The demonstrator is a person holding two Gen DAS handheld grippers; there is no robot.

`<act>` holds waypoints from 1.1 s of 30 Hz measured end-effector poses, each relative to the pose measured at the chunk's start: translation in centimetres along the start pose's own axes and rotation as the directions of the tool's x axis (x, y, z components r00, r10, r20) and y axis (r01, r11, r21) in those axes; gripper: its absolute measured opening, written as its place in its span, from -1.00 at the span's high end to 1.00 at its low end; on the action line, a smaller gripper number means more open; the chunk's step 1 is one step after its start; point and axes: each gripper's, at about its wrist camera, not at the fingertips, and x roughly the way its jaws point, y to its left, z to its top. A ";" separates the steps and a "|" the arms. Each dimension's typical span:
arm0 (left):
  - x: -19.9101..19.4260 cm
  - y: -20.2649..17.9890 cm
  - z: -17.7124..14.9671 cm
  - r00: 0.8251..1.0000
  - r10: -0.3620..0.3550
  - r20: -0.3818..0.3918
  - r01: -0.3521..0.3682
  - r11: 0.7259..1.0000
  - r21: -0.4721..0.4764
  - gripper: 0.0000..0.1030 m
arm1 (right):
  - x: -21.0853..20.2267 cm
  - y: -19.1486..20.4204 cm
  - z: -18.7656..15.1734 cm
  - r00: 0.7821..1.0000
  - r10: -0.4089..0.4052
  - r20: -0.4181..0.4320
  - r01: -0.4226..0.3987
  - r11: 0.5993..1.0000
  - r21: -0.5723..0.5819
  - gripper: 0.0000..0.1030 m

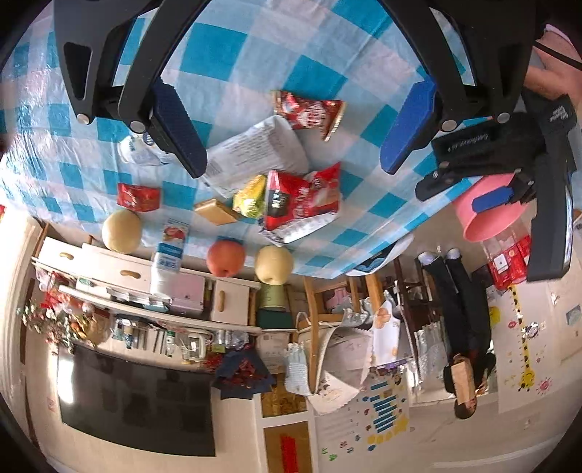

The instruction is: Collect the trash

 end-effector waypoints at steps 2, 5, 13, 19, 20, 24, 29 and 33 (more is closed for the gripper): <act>0.0 -0.6 -0.1 1.000 -0.018 -0.007 0.018 1.000 0.007 -0.86 | -0.2 -1.1 0.0 1.000 -0.013 0.004 0.013 1.000 0.017 -0.88; 0.0 -1.4 -0.1 0.999 -0.041 -0.013 0.041 0.999 0.021 -0.86 | -0.5 -2.7 0.1 0.999 -0.034 0.009 0.033 0.998 0.047 -0.88; -0.6 -5.1 1.4 0.986 -0.164 0.001 0.163 0.981 0.108 -0.86 | -1.5 -9.1 0.2 0.993 -0.119 0.010 0.116 0.977 0.176 -0.88; 1.3 -9.0 3.5 0.966 -0.256 -0.046 0.260 0.952 0.164 -0.86 | -1.4 -14.6 -0.6 0.988 -0.146 -0.046 0.153 0.937 0.314 -0.88; 1.9 -9.7 3.8 0.962 -0.266 -0.060 0.272 0.947 0.173 -0.86 | -1.3 -15.3 -0.8 0.987 -0.148 -0.056 0.158 0.930 0.331 -0.88; 4.9 -13.2 4.9 0.952 -0.282 -0.121 0.302 0.929 0.212 -0.86 | -0.8 -17.2 -1.3 0.982 -0.163 -0.090 0.185 0.916 0.356 -0.88; 9.6 -17.4 6.4 0.939 -0.279 -0.201 0.323 0.916 0.238 -0.86 | 0.6 -18.6 -1.2 0.981 -0.156 -0.117 0.187 0.920 0.344 -0.88; 13.3 -19.8 7.2 0.930 -0.253 -0.267 0.324 0.906 0.272 -0.86 | 1.9 -19.4 -0.7 0.978 -0.173 -0.117 0.201 0.931 0.305 -0.88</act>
